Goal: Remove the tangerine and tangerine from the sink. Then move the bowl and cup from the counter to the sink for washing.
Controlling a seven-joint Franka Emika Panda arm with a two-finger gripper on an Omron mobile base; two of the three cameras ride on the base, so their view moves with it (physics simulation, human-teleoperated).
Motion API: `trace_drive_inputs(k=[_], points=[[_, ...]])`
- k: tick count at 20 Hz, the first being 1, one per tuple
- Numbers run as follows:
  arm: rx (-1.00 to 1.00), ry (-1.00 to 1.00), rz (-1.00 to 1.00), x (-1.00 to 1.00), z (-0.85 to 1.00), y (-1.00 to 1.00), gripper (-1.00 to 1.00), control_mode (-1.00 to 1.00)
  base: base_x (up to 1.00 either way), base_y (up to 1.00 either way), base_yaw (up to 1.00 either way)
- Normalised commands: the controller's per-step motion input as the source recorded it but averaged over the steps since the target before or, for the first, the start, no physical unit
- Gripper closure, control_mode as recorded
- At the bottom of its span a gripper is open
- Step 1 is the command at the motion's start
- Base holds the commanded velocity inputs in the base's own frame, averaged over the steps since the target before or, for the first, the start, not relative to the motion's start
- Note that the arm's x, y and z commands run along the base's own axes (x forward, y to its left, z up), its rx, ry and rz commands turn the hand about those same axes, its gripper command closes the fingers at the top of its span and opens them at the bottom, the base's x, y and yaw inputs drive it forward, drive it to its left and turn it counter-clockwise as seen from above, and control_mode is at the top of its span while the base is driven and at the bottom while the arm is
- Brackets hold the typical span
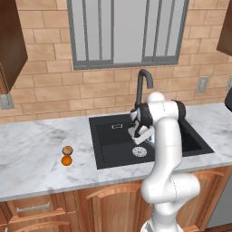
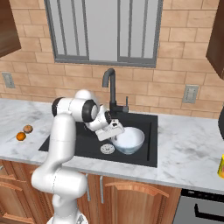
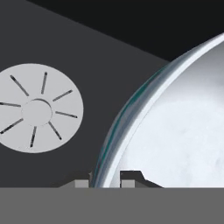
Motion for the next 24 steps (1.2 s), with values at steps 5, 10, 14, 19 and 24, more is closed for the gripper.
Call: trace_drive_inputs(k=[5, 10, 14, 19, 24], points=[[-0.04, 0.00, 0.00, 0.19, -0.12, -0.12, 1.00, -1.00, 0.00, 0.00, 0.00], [-0.01, 0.00, 0.00, 0.22, -0.03, -0.14, 1.00, -1.00, 0.00, 0.00, 0.00], [0.00, 0.00, 0.00, 0.21, -0.01, -0.13, 1.00, -1.00, 0.00, 0.00, 0.00], [0.00, 0.00, 0.00, 0.19, 0.00, -0.11, 1.00, -1.00, 0.00, 0.00, 0.00], [0.00, 0.00, 0.00, 0.16, 0.00, -0.16, 1.00, -1.00, 0.00, 0.00, 0.00]])
